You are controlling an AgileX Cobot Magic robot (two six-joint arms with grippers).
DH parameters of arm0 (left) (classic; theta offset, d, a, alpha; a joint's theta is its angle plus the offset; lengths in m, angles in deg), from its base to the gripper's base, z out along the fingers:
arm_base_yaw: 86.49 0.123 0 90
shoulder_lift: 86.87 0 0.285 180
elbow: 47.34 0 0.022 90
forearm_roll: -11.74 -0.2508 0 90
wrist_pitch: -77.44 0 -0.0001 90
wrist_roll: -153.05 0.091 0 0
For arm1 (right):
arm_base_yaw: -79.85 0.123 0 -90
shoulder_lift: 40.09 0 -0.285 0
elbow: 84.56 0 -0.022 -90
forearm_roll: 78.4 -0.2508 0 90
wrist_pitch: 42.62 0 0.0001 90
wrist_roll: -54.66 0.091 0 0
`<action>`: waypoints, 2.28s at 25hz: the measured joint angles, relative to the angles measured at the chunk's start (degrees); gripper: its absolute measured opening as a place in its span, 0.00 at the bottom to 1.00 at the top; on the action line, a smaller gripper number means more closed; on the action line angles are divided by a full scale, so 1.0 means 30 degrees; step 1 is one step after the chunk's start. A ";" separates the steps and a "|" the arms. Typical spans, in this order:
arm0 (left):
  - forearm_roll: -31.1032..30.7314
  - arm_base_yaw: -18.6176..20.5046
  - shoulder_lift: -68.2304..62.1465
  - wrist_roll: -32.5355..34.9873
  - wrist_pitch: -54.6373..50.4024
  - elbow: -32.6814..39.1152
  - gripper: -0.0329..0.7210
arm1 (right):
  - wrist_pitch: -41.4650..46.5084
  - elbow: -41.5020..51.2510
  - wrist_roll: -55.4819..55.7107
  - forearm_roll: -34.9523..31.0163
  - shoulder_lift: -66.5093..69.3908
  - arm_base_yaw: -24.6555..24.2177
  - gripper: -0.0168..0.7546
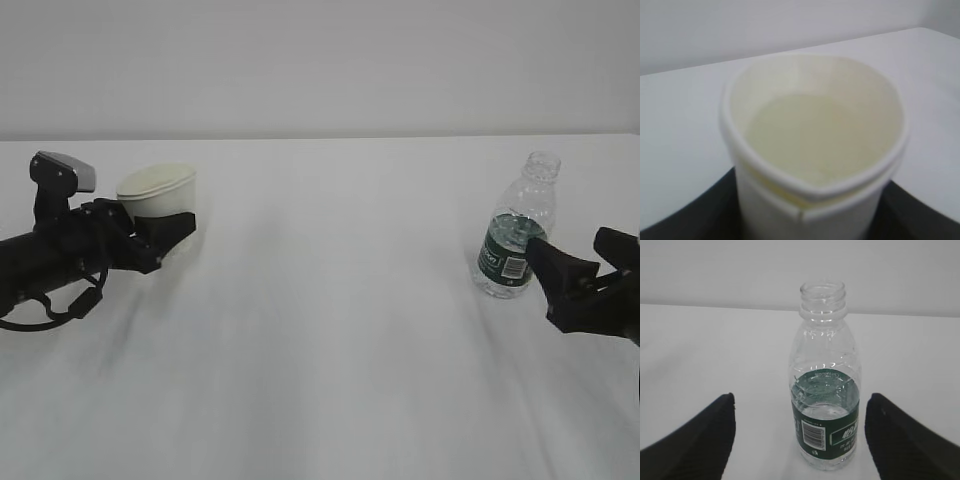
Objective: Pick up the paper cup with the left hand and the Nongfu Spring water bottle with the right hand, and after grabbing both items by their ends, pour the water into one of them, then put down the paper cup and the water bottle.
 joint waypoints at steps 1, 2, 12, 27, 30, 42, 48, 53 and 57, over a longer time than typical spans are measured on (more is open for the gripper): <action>0.0175 0.0036 0.0000 0.0135 0.0000 0.0049 0.62 | 0.0000 0.0000 0.0000 0.0014 0.0000 0.0000 0.80; 0.0448 0.0030 0.0050 0.0401 0.0026 0.0173 0.62 | 0.0000 0.0000 0.0000 0.0046 0.0000 0.0000 0.80; 0.3923 0.0030 0.1207 0.2664 0.0026 0.2144 0.62 | 0.0000 0.0000 0.0328 0.0253 0.0000 0.0000 0.79; 0.6979 0.0030 0.1335 0.2731 0.0042 0.2297 0.62 | 0.0000 0.0000 0.0495 0.0775 0.0000 0.0000 0.79; 0.7010 0.0030 0.1335 0.2731 0.0042 0.2086 0.62 | 0.0000 0.0000 0.0742 0.0819 0.0000 0.0000 0.79; 0.6976 0.0030 0.0372 0.2958 0.0098 0.0265 0.62 | 0.0000 0.0000 0.0820 0.0925 0.0000 0.0000 0.79; 0.6904 0.0030 -0.0729 0.3037 0.0098 -0.0414 0.62 | 0.0000 0.0000 0.0820 0.0998 0.0000 0.0000 0.79; 0.6838 0.0030 -0.1287 0.3093 0.0098 -0.0424 0.62 | 0.0000 0.0000 0.0820 0.1199 0.0000 0.0000 0.79; 0.6838 0.0030 -0.1765 0.3123 0.0098 -0.0458 0.62 | 0.0000 0.0000 0.0820 0.1280 0.0000 0.0000 0.79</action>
